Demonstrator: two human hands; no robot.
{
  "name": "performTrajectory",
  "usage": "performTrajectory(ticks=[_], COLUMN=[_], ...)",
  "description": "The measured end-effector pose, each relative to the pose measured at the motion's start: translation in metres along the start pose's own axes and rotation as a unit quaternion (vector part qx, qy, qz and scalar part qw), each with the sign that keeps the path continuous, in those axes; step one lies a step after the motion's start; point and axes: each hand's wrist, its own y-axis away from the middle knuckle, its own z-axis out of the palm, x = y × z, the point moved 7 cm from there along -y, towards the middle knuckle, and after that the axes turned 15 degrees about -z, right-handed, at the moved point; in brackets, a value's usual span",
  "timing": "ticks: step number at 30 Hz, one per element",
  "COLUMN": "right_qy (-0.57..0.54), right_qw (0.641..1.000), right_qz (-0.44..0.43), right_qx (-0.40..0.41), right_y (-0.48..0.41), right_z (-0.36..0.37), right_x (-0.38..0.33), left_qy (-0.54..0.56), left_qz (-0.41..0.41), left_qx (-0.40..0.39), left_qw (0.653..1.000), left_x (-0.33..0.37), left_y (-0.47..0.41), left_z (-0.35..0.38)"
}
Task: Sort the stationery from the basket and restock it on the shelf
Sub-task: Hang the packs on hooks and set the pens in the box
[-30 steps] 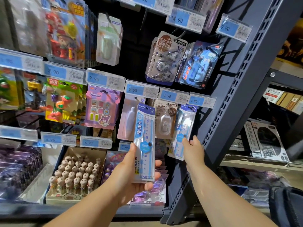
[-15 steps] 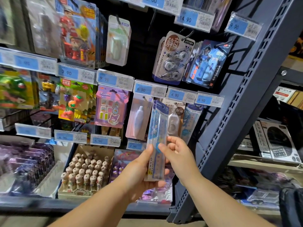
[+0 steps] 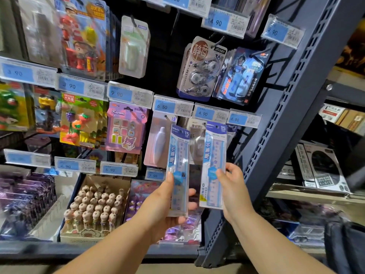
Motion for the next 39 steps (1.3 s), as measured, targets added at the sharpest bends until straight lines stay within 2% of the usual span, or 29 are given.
performTrajectory(ticks=[11, 18, 22, 30, 35, 39], right_qy=[0.090, 0.143, 0.177, 0.166, 0.152, 0.152], right_qw=[0.988, 0.977, 0.974, 0.971, 0.975, 0.964], right_qz=[0.000, -0.009, -0.028, -0.027, 0.010, 0.047], right_qx=[0.126, 0.155, 0.138, 0.169, 0.164, 0.212], right_y=[-0.039, -0.053, -0.051, -0.046, -0.054, -0.054], right_z=[-0.049, -0.046, -0.040, -0.040, -0.040, -0.048], right_x=[0.021, 0.025, 0.028, 0.035, 0.040, 0.042], left_qy=[0.033, 0.067, 0.071, 0.079, 0.071, 0.061], left_qz=[-0.009, -0.011, -0.014, -0.006, -0.006, -0.008], left_qx=[-0.033, -0.060, -0.060, -0.065, -0.064, -0.061], left_qw=[0.999, 0.996, 0.996, 0.995, 0.995, 0.996], left_x=[-0.004, -0.002, -0.001, 0.003, 0.003, 0.001], left_y=[-0.009, -0.009, -0.008, -0.006, -0.006, -0.006], left_z=[0.000, -0.006, -0.007, -0.008, -0.007, -0.006])
